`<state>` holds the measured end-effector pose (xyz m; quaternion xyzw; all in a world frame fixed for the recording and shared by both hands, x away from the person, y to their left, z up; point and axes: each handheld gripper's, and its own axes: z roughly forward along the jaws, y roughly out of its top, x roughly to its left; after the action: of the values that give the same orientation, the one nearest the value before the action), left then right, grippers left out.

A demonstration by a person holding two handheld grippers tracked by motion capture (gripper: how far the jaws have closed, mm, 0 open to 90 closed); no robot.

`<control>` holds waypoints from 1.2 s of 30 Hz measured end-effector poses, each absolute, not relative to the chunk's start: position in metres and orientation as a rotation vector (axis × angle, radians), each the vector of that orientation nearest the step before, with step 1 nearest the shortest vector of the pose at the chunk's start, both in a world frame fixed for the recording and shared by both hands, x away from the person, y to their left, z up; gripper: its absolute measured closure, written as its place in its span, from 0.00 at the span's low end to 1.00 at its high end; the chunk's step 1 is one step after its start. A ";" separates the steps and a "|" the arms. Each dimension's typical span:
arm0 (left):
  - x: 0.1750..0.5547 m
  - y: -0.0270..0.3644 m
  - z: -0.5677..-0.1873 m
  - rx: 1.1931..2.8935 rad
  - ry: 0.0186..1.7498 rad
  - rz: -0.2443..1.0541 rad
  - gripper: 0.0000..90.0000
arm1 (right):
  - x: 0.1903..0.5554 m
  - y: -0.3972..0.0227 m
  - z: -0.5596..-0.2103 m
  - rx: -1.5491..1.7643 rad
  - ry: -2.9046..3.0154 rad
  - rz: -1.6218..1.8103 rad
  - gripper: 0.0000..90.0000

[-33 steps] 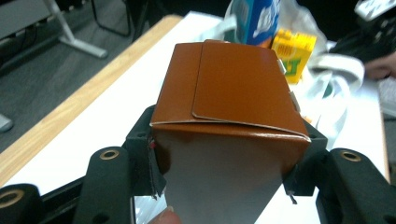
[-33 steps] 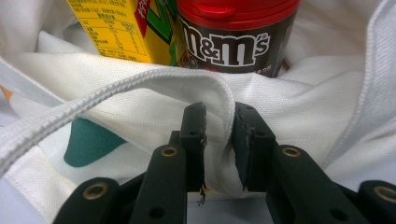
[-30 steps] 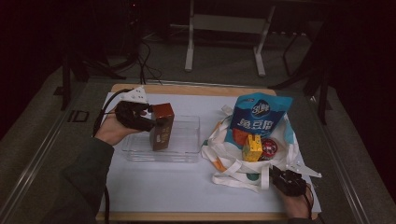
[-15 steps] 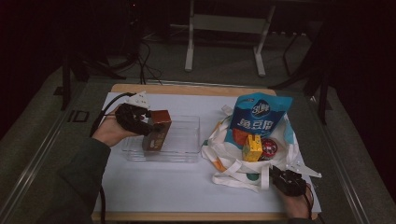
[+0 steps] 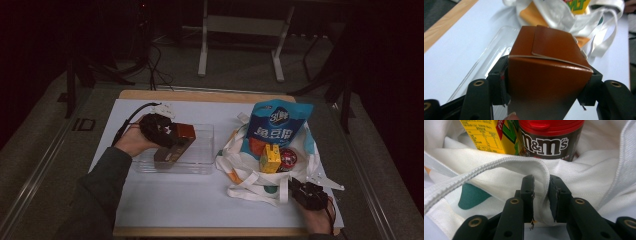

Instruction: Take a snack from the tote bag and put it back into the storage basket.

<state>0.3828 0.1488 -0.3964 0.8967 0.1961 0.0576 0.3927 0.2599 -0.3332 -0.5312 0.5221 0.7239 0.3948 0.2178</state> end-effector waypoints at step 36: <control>0.389 0.092 -0.445 2.378 0.521 0.028 0.35 | 0.260 -0.334 -0.531 1.448 2.004 1.099 0.83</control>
<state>0.3886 0.0925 -0.4450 0.9163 0.2009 0.0108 0.3462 0.2597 -0.3336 -0.5315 0.5225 0.7231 0.3967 0.2162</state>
